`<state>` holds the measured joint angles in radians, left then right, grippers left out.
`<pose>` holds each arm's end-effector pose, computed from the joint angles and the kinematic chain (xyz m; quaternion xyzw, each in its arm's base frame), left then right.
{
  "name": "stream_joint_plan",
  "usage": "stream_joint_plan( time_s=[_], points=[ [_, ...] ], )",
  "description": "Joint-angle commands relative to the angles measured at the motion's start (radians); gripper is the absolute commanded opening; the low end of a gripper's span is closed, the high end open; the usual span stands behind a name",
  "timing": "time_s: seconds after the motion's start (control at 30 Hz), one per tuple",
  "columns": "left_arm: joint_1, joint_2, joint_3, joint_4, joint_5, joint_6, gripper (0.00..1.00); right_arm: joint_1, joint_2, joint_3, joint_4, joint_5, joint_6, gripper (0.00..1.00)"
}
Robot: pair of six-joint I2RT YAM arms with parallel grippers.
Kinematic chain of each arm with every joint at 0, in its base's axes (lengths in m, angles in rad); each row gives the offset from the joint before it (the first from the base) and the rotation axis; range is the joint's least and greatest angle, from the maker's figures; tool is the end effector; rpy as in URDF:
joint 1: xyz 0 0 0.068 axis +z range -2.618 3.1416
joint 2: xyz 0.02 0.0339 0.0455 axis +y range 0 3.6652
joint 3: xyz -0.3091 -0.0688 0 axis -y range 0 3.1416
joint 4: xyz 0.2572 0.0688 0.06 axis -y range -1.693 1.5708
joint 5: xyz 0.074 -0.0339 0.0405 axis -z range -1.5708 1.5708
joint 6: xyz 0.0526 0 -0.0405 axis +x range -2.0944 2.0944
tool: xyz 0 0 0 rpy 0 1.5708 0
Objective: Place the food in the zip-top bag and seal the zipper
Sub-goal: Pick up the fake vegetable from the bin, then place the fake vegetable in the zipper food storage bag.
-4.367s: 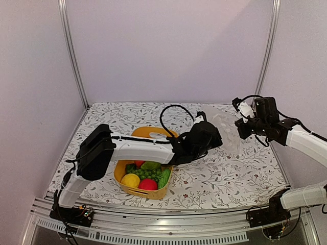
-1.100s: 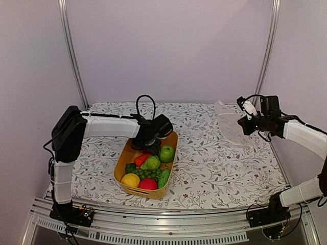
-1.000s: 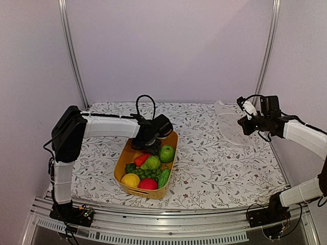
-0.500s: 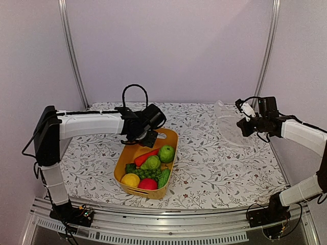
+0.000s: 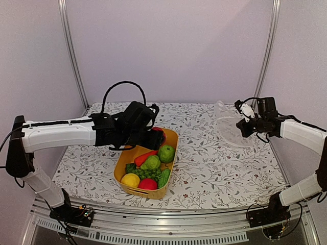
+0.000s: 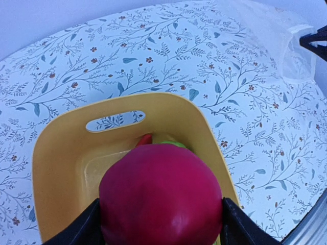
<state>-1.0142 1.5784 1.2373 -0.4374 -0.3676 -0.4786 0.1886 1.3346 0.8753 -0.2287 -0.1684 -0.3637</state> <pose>0.2128 -0.3062 0.3067 0.1720 0.8933 -0.1338 0.3930 0.2950 0.0653 0.2739 -0.2802 0.8570 0.0385 0.4307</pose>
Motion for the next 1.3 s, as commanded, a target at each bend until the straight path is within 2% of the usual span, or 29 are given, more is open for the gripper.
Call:
stream_joint_plan(
  time_s=[0.0,0.23,0.33,0.47,0.6,0.87,1.1,1.27],
  points=[
    [-0.028,-0.049,-0.026,0.131,0.058,-0.022,0.42,0.003,0.02,0.01,-0.044,-0.026,0.0,0.0],
    [-0.091,-0.054,-0.073,0.326,0.135,0.012,0.42,0.055,-0.012,0.085,-0.173,-0.038,-0.004,0.0],
    [-0.128,-0.024,-0.065,0.486,0.165,0.041,0.42,0.089,-0.032,0.101,-0.218,-0.039,-0.01,0.0],
    [-0.17,0.059,-0.019,0.659,0.215,0.073,0.43,0.13,-0.021,0.155,-0.297,-0.048,-0.001,0.0],
    [-0.194,0.193,0.073,0.757,0.255,0.063,0.41,0.133,-0.004,0.212,-0.365,-0.108,0.04,0.0],
    [-0.206,0.46,0.308,0.807,0.204,0.006,0.39,0.134,-0.01,0.264,-0.457,-0.21,0.097,0.0],
    [-0.198,0.613,0.489,0.642,-0.018,-0.087,0.39,0.135,-0.04,0.293,-0.519,-0.281,0.118,0.0],
    [-0.189,0.677,0.576,0.556,-0.091,-0.134,0.4,0.134,-0.054,0.326,-0.566,-0.316,0.129,0.0]
  ],
)
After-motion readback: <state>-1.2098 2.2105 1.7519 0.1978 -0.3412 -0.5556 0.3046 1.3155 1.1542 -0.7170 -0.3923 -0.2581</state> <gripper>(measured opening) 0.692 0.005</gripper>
